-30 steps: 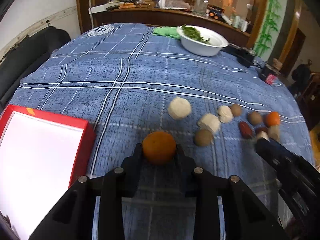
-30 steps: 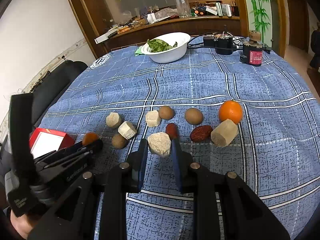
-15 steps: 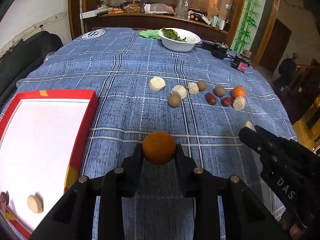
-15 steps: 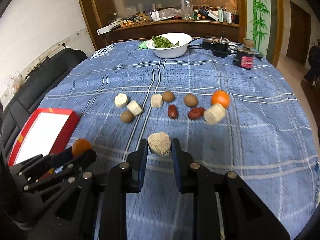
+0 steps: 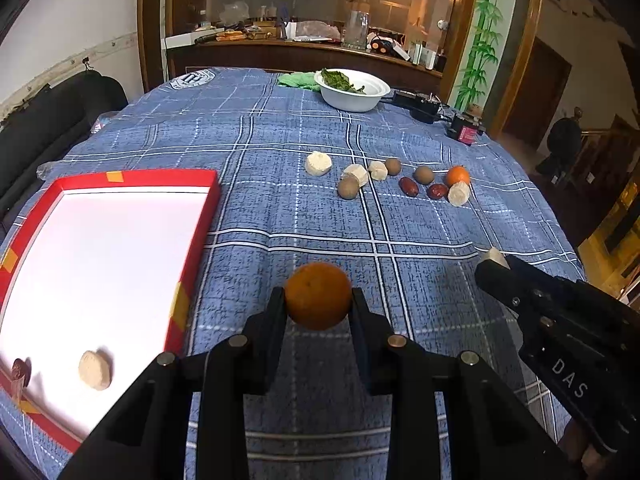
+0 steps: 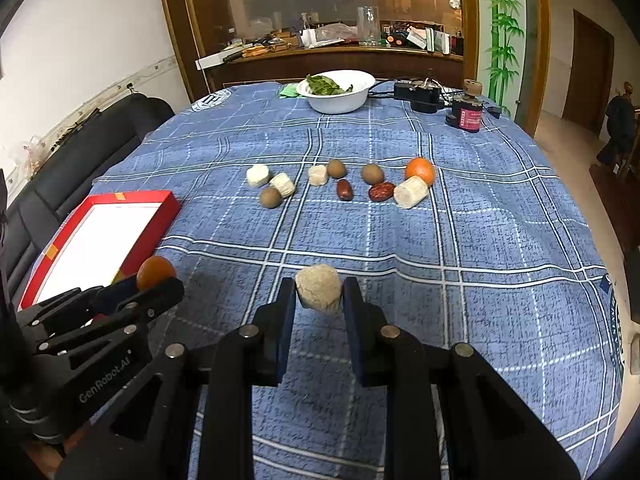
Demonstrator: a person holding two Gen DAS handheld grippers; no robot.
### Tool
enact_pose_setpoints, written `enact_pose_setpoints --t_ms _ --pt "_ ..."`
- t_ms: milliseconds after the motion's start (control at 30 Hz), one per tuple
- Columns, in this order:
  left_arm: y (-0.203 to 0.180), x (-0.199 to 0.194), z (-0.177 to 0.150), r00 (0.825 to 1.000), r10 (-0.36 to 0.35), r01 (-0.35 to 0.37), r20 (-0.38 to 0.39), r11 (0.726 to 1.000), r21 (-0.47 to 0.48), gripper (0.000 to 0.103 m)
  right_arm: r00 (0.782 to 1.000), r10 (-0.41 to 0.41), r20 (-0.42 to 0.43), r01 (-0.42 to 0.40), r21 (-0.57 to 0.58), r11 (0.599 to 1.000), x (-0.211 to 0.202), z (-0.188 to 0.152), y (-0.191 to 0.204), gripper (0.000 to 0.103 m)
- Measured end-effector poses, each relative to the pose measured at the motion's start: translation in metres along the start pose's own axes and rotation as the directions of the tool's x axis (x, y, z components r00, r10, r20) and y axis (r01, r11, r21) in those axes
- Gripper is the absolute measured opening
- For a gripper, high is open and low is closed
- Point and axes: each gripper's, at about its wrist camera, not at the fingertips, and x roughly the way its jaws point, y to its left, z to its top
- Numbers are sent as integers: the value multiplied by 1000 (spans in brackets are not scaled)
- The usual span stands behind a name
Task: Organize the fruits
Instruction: 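Carry the beige ball and the orange over the tray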
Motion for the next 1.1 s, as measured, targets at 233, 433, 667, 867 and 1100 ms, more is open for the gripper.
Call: enact_pose_setpoints --t_ms 233,433,667,867,1100 --pt "4 -17 -6 999 -2 2 33 1000 2 30 999 17 34 -16 -29 999 -15 -2 20 26" --pt "5 -25 -11 999 -4 4 40 1000 7 30 998 30 50 -28 -41 999 -24 -4 30 26" --pt "7 -35 -13 998 -10 9 54 1000 9 30 997 42 61 -39 -49 998 -34 -10 34 26" --pt "9 -40 -14 998 -10 9 65 1000 12 30 996 52 68 -49 -54 997 -39 -12 38 26" --pt "11 -46 -17 997 -13 12 70 1000 12 30 995 62 76 -57 -61 996 -43 -13 43 26"
